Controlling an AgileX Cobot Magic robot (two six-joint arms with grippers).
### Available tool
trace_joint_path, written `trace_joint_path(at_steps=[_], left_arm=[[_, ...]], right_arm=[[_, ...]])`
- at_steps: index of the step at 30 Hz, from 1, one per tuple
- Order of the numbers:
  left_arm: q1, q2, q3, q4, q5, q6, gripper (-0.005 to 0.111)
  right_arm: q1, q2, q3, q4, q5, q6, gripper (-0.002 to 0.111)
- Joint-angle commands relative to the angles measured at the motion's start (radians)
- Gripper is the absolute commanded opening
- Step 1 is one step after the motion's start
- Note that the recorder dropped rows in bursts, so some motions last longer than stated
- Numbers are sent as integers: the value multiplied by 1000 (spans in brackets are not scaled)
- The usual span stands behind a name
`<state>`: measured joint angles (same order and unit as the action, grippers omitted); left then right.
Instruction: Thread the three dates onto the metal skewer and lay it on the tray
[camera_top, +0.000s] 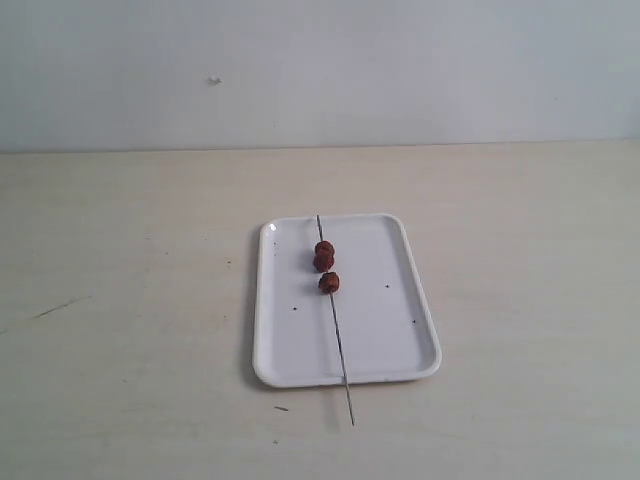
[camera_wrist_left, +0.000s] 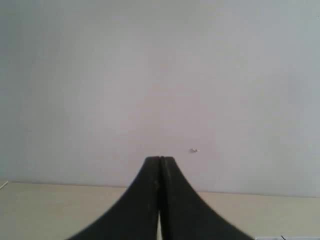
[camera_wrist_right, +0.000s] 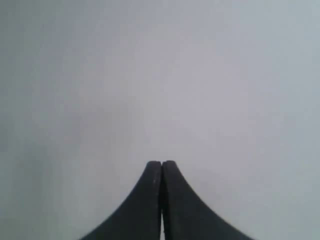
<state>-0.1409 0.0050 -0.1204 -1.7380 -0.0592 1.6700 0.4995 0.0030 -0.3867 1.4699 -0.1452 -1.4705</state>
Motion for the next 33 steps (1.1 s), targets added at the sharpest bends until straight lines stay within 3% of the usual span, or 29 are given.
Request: trace_joint_path(at_steps=[1, 5, 13, 15, 19, 21, 24, 33], left_arm=[[2, -5, 3, -6, -4, -4, 0], [2, -5, 3, -6, -4, -4, 0], [2, -5, 3, -6, -4, -4, 0], [2, -5, 3, -6, -4, -4, 0], [2, -5, 3, -6, -4, -4, 0], [2, -5, 3, -6, -4, -4, 0], [2, -5, 3, -6, -4, -4, 0], [2, -5, 3, -6, -4, -4, 0]], right_arm=[[-302, -3, 94, 31, -8, 2, 0], [-441, -3, 173, 45, -19, -1, 0], [-467, -3, 267, 16, -3, 76, 0], [-467, -3, 300, -338, 61, 365, 0], [-467, -3, 322, -1265, 160, 1245, 0], [-467, -3, 332, -1561, 202, 1567, 0], [-467, -3, 349, -1693, 292, 1705, 0], [-467, -3, 387, -1690, 359, 1706, 0]])
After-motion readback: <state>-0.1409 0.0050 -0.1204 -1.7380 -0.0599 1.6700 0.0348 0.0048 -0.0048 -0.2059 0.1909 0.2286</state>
